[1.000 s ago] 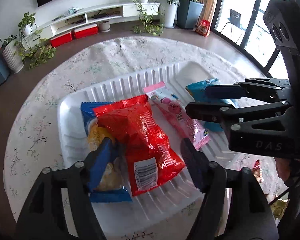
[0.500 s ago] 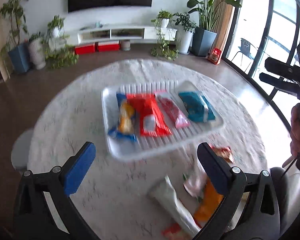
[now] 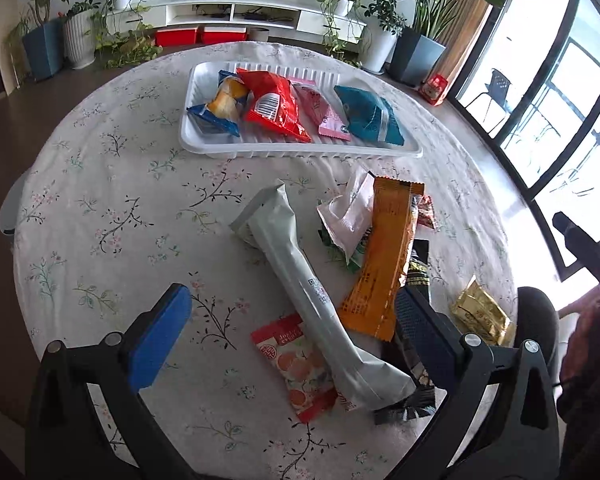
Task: Organize snacks
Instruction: 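Lower the left gripper onto the long white packet and close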
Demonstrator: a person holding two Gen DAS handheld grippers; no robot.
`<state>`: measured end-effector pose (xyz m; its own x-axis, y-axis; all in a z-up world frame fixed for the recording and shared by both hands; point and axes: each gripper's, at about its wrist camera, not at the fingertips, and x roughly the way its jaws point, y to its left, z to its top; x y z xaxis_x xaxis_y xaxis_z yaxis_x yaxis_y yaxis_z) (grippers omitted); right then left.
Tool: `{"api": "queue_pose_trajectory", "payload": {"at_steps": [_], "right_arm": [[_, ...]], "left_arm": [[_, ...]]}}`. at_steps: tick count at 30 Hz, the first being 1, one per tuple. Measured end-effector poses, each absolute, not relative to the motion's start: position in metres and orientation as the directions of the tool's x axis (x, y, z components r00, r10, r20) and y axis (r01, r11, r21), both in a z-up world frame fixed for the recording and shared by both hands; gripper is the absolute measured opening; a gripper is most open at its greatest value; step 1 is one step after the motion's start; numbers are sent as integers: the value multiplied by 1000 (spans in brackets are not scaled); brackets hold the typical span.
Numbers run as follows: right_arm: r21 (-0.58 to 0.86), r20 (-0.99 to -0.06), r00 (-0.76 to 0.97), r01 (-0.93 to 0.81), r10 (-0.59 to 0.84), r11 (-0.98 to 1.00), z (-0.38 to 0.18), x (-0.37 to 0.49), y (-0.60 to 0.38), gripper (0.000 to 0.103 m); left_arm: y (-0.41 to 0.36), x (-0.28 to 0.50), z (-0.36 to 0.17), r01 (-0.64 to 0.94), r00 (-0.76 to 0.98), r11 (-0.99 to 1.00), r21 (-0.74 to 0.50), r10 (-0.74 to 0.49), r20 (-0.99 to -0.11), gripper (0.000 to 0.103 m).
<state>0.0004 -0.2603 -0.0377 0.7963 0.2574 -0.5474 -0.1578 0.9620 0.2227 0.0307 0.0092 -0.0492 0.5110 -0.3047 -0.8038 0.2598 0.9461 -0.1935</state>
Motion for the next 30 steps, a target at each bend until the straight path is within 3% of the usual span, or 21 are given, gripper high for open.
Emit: {"api": "queue_pose_trajectory", "payload": {"at_steps": [4,7,11,12,17,21,26,30], "right_arm": [[250,-580,768,-149,271,957,-55,-12,-265,93],[275,-600,747,-144,287,950,-64,-15,-267,89],[286,-604,739,-149,299,947,-70,-19,-263,86],[285,-604,738,-150,299,947,-70,-18,-261,85],[281,-604,739,-154,300,947,-72,-19,-259,84],[283,-610,733,-154,302,947,-73,-19,-259,83],[269,-615,733,-152,291,951,-72,-20,-260,82],[275,-623,725,-149,294,950,-74,-20,-262,79]], "left_arm": [[2,38,-51,268,501,949,-165,-283,-817,101],[-6,49,-59,278,478,951,-137,-260,-839,94],[-11,57,-66,296,464,947,-128,-260,-847,65],[-13,60,-68,299,458,947,-120,-253,-852,62],[-13,71,-77,301,442,949,-97,-229,-867,61],[-20,79,-86,330,414,940,-84,-224,-882,48],[-25,80,-90,351,416,935,-56,-210,-885,47],[-27,80,-89,375,408,925,-55,-219,-886,25]]}}
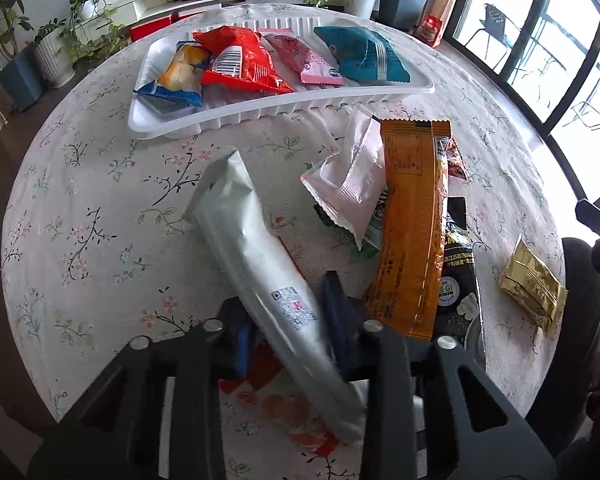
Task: Organize snacks
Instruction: 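Lower the left gripper onto the long white packet and close, then lift the white packet with the left gripper while the right gripper grasps the gold packet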
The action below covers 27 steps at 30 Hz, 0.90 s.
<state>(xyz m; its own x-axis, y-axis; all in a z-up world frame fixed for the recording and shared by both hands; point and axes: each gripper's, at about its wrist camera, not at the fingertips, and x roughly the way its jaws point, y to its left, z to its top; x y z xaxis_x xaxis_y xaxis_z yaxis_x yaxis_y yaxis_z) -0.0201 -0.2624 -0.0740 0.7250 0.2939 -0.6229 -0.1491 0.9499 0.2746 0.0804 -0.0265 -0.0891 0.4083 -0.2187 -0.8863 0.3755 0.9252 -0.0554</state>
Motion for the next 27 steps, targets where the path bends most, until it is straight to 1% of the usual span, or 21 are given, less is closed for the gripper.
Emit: {"api": "queue_pose_trajectory", "payload": {"at_steps": [3,6,14,19,23,27], "right_arm": [[273,-636,711,-157,300,949,-77,-18,-262,78],[264,-641,707,-163,299,951,-79,-19,-262,77],[272,-689,657,-157,306,949,-86,-15,-261,78],[276,-702,643,-148,305,950,-90,-15,-260,78],[294,-707,635,-137,311,946,-94,-13,-263,78],[310,-711,628,-125,317,943,-96,-12,-266,78]], "left_arm": [[-24,82,-88,391,397,917,-71,-238,-886,18],[-21,82,-87,404,388,910,-90,-260,-884,13],[-19,83,-86,434,363,895,-102,-277,-890,12],[-3,86,-83,414,360,898,-149,-312,-880,11],[13,86,-79,386,358,896,-220,-365,-859,11],[33,89,-75,350,353,873,-339,-458,-816,11]]}}
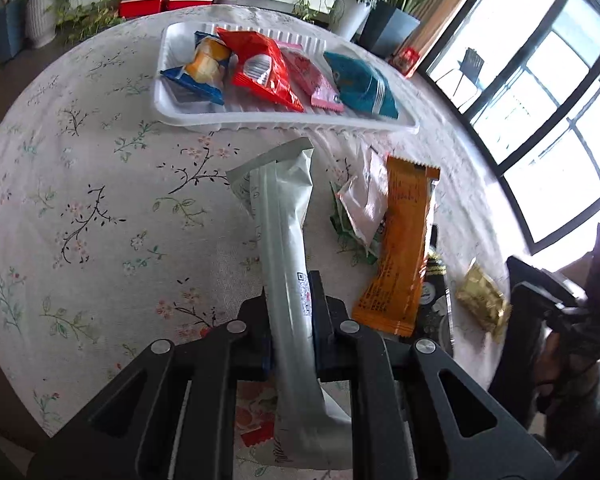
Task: Organize snacks
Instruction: 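Lift the white packet with the left gripper while the right gripper grasps the gold packet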
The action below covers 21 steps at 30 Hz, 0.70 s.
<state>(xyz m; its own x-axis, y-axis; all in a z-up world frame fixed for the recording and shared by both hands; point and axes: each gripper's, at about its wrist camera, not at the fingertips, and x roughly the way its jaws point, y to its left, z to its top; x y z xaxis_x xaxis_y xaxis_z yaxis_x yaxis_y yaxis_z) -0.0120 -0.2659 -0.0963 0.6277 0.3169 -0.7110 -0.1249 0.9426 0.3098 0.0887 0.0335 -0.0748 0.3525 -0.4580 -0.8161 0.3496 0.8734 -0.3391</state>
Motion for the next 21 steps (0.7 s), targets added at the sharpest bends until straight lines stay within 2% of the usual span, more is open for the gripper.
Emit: {"api": "queue_pose_trajectory", "payload": {"at_steps": [10,21], "right_arm": [[312,-729,611,-105,309,944,-101,-10,-269,78],[204,-800,551,-123,237,971,-119,-2,-256,79]], "left_arm": [[67,87,-62,293,392,822,-488,-569,-723,11],[104,60,-54,249,451,817,-520,-573,-684,11]]}}
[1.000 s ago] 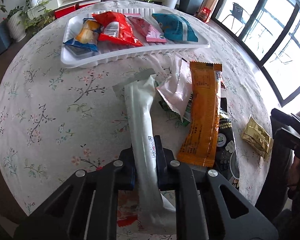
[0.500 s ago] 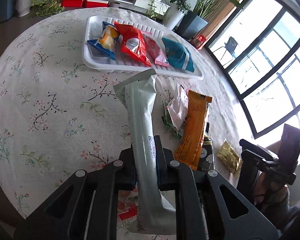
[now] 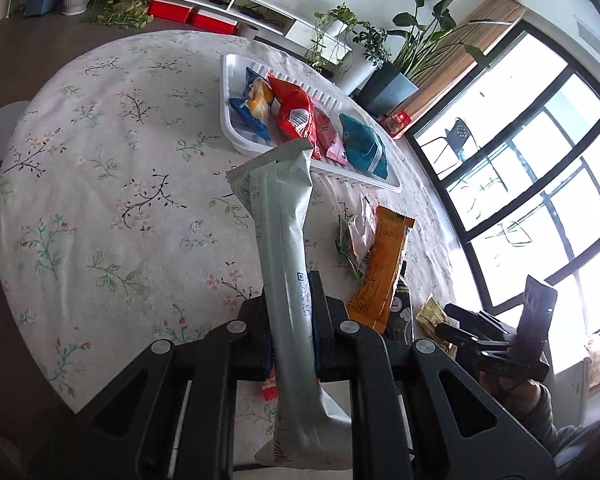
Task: Organize snacks
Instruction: 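Lift the white packet with the left gripper while the right gripper grasps the gold packet, then carry the white and gold packets over the white tray with both grippers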
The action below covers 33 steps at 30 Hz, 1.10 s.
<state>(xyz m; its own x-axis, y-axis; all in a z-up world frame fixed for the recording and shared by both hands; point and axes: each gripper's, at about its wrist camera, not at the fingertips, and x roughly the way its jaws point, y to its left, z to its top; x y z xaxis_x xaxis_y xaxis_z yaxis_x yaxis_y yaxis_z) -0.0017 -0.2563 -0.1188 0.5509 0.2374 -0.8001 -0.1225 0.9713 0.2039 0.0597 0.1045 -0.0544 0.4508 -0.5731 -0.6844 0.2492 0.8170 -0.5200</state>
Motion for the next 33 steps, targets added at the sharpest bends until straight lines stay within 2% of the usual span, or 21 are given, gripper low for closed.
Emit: {"api": "queue_pose_trajectory", "payload": {"at_steps": [5,10,16,20,33], "right_arm": [[99,-824,541,-160,171,982,-126,-1,-244,78],[-5,-846,521,-214,110,977,-131,-3,-231,72],[-17,-850,515,-230,107,973,-130,-4,-230,57],[-21,-849,517,-237,108,971,-128,-5,-228,35],[183,-788,568,-155,239,971,-105,2,-257,35]], "left_arm": [[106,52,-59,253,447,812,-526,-581,-681,11],[103,48,-64,259,441,811,-524,-582,-683,11],[104,43,-63,267,444,803,-532,-593,-672,11],[104,40,-61,271,447,799,-537,-598,-665,11],[103,43,-49,289,464,786,-547,-615,-638,11]]}}
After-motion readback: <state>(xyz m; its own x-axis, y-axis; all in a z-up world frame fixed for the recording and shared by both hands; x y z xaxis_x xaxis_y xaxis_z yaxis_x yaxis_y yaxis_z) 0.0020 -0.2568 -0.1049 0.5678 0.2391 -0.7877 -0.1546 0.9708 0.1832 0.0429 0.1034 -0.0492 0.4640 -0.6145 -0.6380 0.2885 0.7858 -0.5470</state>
